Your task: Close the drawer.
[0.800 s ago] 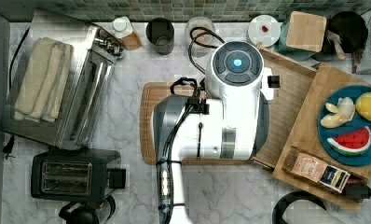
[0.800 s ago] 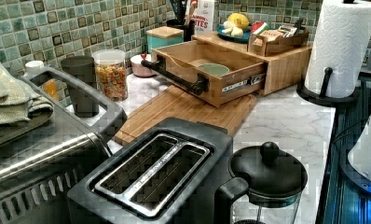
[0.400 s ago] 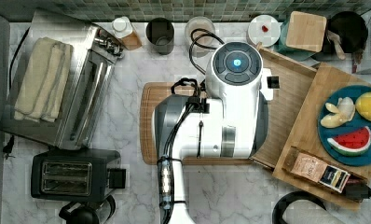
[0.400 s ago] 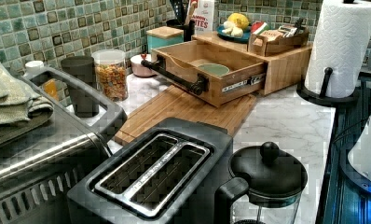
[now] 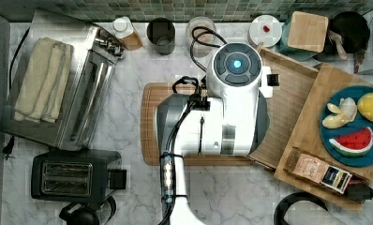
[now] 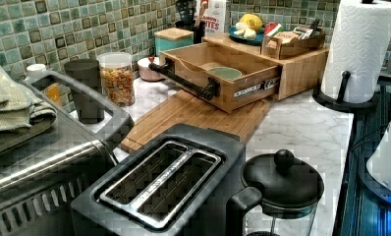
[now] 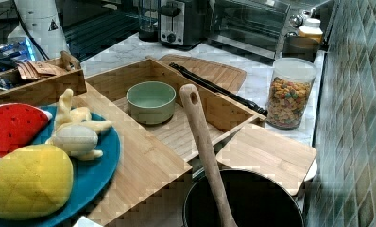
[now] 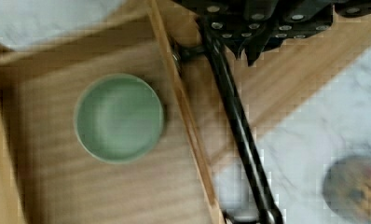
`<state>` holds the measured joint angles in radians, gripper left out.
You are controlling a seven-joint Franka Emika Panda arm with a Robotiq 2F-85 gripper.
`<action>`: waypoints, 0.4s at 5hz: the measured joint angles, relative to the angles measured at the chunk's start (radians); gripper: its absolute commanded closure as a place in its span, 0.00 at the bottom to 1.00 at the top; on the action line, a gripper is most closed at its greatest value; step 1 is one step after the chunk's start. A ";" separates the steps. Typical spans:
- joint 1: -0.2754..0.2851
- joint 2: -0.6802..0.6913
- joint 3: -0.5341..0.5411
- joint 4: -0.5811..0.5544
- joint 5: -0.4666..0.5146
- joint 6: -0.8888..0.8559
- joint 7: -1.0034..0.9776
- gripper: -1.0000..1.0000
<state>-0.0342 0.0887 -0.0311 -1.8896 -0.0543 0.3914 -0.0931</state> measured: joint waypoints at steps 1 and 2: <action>0.000 0.007 0.003 -0.029 0.000 0.108 0.000 1.00; 0.001 0.028 0.005 -0.033 0.000 0.093 0.000 1.00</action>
<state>-0.0334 0.1171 -0.0259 -1.9229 -0.0544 0.4844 -0.0931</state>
